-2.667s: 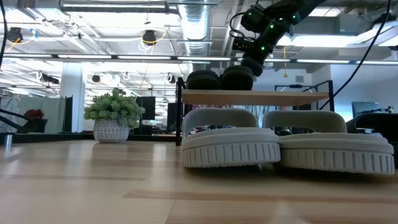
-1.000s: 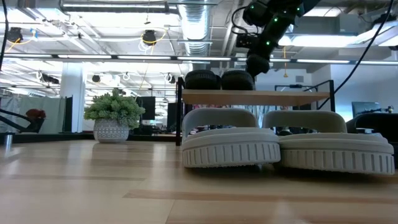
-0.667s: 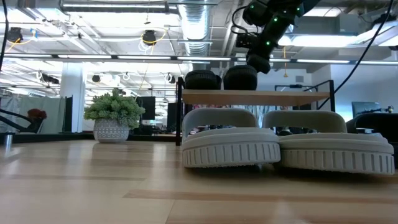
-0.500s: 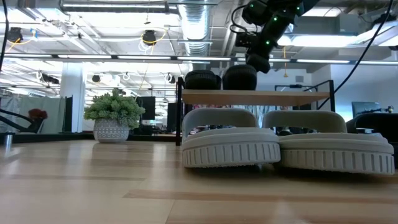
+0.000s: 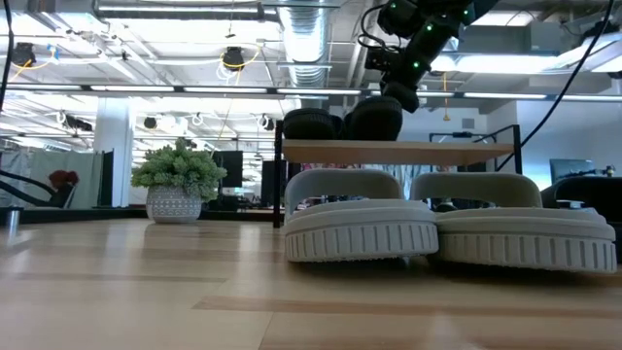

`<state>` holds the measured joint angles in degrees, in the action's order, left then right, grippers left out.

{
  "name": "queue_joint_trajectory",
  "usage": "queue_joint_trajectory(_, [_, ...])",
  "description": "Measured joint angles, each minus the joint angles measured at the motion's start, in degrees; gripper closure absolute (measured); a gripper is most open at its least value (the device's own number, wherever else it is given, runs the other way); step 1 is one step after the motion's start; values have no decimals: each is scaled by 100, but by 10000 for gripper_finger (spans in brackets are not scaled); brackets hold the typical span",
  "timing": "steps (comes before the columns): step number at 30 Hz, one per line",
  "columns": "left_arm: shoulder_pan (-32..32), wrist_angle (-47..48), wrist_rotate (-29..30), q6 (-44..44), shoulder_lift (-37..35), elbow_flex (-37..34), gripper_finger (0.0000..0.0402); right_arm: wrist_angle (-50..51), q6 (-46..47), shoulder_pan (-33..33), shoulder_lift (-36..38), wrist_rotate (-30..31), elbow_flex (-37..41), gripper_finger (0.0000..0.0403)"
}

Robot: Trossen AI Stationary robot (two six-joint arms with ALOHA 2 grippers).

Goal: Pick and place slides into the shelf
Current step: Put the left black slide on the shelf, then put the left gray slide under the shelf

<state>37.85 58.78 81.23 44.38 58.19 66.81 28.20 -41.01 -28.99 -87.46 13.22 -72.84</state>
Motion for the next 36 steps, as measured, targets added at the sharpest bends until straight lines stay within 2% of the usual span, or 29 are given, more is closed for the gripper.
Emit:
queue_joint_trajectory(27, [0, 0, -4, 42, 0, 0, 221, 266, 201, 9, 9, -137, -9, 248])
queue_joint_trajectory(36, [0, -2, -4, 44, 0, 0, 221, 254, 210, 4, 7, 102, -7, 210])
